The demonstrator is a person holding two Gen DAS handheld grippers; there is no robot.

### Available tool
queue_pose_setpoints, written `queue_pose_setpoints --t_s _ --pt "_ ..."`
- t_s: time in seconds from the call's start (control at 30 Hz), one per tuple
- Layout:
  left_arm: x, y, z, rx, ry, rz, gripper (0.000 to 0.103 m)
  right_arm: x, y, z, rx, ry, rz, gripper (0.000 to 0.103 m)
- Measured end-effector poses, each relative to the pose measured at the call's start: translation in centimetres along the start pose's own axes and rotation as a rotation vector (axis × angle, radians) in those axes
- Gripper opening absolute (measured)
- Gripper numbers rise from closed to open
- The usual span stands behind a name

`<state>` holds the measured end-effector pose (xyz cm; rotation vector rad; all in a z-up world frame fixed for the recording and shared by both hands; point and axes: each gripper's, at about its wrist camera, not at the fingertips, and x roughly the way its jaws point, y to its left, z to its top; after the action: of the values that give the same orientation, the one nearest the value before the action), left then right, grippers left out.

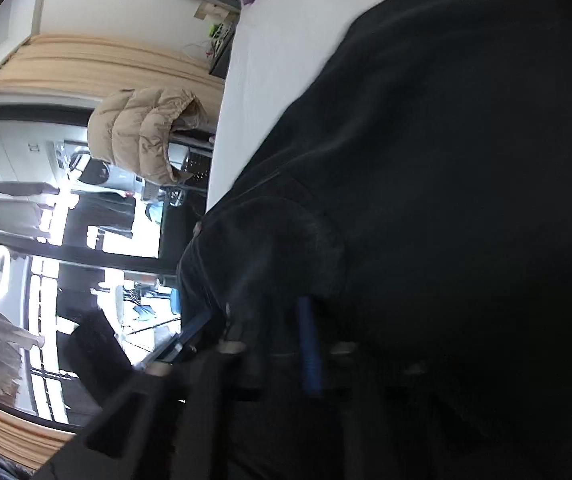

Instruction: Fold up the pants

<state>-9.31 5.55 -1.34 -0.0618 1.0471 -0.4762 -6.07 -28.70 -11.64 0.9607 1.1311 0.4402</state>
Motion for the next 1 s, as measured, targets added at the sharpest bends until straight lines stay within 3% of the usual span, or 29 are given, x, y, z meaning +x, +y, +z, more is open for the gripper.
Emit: queue_pose_setpoints --t_s 0.07,0.17,0.27,0.33,0.43,0.5,0.57,0.6,0.63,0.73,0.77,1.0 --pt "-0.6 1.2 -0.4 -0.052 -0.016 -0.058 0.014 -2.8 -2.8 1.1 0.104 -0.082 -0.019 0.000" --pt "-1.3 2.2 0.0 -0.079 -0.023 0.019 0.014 -9.6 -6.1 3.7 0.154 -0.306 -0.218 0.000" --pt "-2.9 3.0 1.5 -0.145 -0.072 -0.015 0.014 -14.1 -5.9 4.5 0.212 -0.413 -0.362 0.006" --pt "-3.9 1.9 3.7 -0.113 -0.132 -0.027 0.014 -13.2 -3.4 4.3 0.152 -0.394 -0.322 0.022" --pt "-2.2 -0.8 7.0 -0.063 -0.136 -0.069 0.014 -7.3 1.2 4.6 0.027 -0.233 -0.137 0.041" --pt "-0.1 -2.4 8.4 -0.026 -0.118 -0.071 0.014 -2.6 3.1 4.7 -0.031 -0.132 -0.072 0.043" --pt "3.6 -4.0 8.9 -0.016 -0.038 -0.033 0.014 -0.4 2.1 4.6 -0.005 -0.086 -0.080 0.042" --pt "5.5 -4.1 8.6 -0.028 0.014 -0.021 0.014 -0.3 0.4 5.4 0.049 -0.088 -0.076 0.025" --pt "7.2 -4.6 8.3 -0.040 0.049 -0.012 0.014 -0.7 -1.1 5.6 0.097 -0.093 -0.053 0.000" --pt "8.4 -4.0 7.2 -0.065 0.048 -0.037 0.014 -4.7 -5.6 5.1 0.200 -0.189 -0.006 0.000" --pt "8.7 -4.2 7.4 -0.070 0.048 -0.043 0.014 -5.3 -6.2 5.5 0.206 -0.232 -0.030 0.000" --pt "8.9 -2.3 7.4 -0.072 0.054 -0.041 0.014 -21.2 -15.7 7.8 0.310 -0.534 -0.158 0.000"
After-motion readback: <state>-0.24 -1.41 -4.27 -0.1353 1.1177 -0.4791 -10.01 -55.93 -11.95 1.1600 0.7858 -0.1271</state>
